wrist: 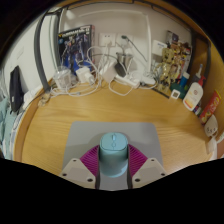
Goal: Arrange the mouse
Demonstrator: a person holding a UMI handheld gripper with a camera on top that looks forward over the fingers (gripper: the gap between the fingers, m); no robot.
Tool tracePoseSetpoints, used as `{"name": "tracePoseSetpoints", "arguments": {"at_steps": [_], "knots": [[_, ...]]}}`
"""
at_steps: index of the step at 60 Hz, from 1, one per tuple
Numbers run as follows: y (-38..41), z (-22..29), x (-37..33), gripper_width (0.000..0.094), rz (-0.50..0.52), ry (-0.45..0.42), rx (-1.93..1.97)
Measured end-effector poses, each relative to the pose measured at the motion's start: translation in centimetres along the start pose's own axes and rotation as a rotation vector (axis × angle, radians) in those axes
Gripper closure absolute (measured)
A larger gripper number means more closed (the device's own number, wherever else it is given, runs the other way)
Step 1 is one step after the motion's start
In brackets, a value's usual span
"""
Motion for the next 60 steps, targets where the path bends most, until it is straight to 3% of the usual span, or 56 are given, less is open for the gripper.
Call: {"name": "tracePoseSetpoints", "arguments": {"at_steps": [6,18,24,26,41,60], "knots": [[0.7,-0.6,0.7,0.0546,0.018,0.005,0.004],[0.5,-0.9,0.6,0.0397,0.014,0.026,-0.015],[0.5,-1.0,-0.2,0.0152,0.005,0.048,-0.075],[0.7,-0.9,-0.7,0.0125,0.011,0.05,-0.085],[-1.0,3.6,-9.0,0.0124,0.084,-0.036,-0.043],[-9.4,10.7,-20.7,0.0126,0.026,-0.25,0.046]]}}
Point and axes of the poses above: the point between the fingertips, and its own axes, seen from behind it with the camera up: y to the left, z up, x forward, the way the camera looks, the point moved 5 cm from there along -x, backward, against the way the camera looks, and after that the axes turned 3 degrees about -z, right-handed, at the moved point
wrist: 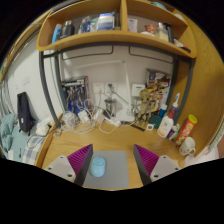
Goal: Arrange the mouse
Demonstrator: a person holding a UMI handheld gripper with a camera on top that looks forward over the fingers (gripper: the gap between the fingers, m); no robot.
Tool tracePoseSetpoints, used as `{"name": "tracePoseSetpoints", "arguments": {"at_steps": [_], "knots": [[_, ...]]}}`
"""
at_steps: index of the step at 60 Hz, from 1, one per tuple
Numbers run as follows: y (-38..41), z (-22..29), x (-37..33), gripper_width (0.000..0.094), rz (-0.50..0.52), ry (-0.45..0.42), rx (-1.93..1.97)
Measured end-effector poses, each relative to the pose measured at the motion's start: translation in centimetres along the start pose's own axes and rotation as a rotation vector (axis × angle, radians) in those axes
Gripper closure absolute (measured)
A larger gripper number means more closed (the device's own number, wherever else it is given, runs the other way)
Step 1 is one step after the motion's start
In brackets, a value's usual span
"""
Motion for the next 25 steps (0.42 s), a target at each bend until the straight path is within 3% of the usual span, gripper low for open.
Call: {"name": "tracePoseSetpoints", "arguments": {"at_steps": [9,25], "knots": [[-2.4,1.6,-2.7,0.0136,-0.011,-0.057,0.023],[-5.1,0.3,-4.5,0.0133,-0.049,-0.043,0.014]]}}
Point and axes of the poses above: the point between the fingertips, and its own axes, seen from behind it with the camera up: y to the left, z up, x forward, the way the camera looks, the point moved 5 cm from there along -x, backward, against the way the camera looks, and after that the axes turned 3 degrees about -z, right-handed, at the moved point
